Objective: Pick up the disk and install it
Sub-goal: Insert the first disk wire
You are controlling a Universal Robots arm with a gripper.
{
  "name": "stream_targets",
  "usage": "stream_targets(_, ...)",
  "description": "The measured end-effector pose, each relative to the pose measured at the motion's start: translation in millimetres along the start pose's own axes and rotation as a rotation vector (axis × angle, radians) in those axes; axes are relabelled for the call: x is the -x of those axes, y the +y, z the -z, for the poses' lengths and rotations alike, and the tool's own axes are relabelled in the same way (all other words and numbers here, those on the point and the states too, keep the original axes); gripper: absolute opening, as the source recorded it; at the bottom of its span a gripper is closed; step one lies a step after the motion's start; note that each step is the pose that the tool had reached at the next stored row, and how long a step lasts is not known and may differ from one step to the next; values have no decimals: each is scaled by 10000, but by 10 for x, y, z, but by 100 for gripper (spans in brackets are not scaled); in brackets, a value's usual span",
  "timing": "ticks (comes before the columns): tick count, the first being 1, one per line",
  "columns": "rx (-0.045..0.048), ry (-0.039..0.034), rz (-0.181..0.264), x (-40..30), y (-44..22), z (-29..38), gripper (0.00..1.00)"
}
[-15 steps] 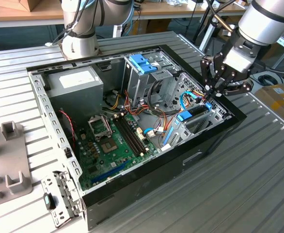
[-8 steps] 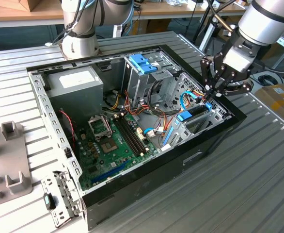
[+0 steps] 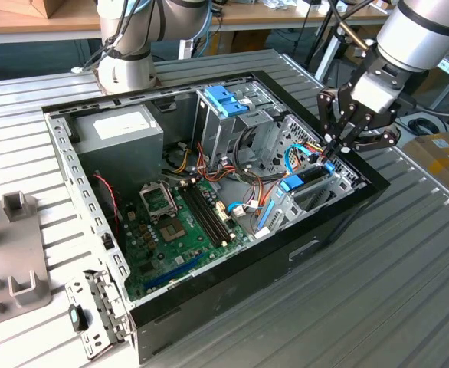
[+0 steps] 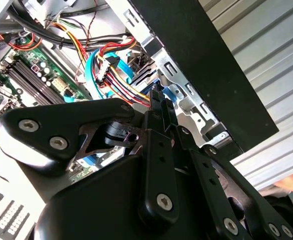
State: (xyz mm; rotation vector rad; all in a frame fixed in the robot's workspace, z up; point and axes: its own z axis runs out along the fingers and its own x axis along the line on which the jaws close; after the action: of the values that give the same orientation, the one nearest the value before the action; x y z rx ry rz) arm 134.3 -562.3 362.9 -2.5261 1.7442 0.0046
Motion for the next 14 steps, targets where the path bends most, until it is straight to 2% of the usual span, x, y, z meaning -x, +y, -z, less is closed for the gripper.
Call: stream_targets(14,-17,23,-399,0,0,0,17)
